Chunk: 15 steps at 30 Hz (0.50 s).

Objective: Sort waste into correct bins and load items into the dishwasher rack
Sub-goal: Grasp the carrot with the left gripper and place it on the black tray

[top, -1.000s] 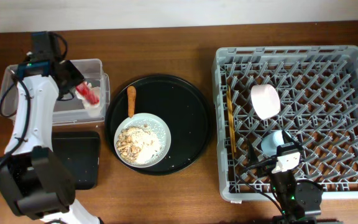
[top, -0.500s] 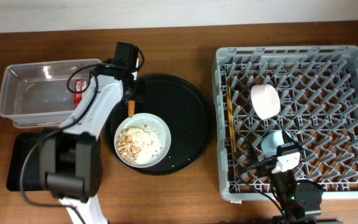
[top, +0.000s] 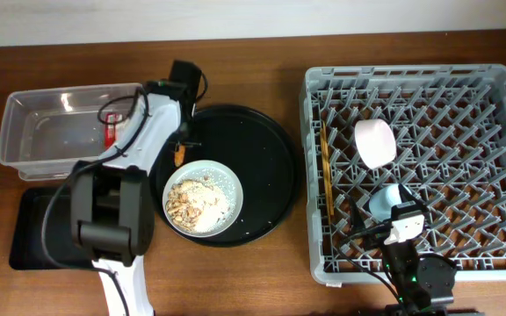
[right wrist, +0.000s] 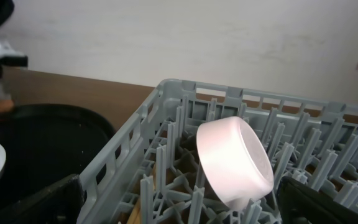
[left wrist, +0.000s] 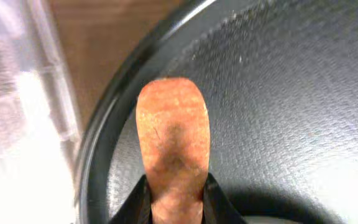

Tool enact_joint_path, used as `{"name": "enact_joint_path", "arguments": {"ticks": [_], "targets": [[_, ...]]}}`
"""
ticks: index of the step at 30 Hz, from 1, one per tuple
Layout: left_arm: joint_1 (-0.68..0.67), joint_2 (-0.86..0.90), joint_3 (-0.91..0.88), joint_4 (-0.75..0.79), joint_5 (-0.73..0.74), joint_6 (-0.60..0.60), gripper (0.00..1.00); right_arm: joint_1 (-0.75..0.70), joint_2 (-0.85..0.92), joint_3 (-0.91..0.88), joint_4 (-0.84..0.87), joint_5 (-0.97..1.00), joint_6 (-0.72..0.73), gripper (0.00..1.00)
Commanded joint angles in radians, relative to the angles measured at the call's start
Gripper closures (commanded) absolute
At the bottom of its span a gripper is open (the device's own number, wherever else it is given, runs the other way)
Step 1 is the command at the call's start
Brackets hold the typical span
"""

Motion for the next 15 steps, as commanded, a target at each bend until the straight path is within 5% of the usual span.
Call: {"name": "enact_joint_path", "arguments": {"ticks": [1,8,11,15], "targets": [[0.01,-0.178,0.129,-0.157,-0.001,-0.109,0.98,-0.006,-0.005,-0.008,0.0,-0.01,-0.006,0.02],[0.209,-0.479,-0.019,-0.474,-0.117,-0.537,0.99,-0.006,-0.005,-0.008,0.0,-0.01,-0.006,0.02],[0.343,-0.577,-0.301,-0.358,-0.112,-0.674,1.0,-0.006,-0.005,-0.008,0.0,-0.01,-0.006,0.02],[0.513,-0.6,-0.63,-0.066,0.041,-0.679,0.99,-0.006,-0.005,-0.008,0.0,-0.01,-0.006,0.02]]}}
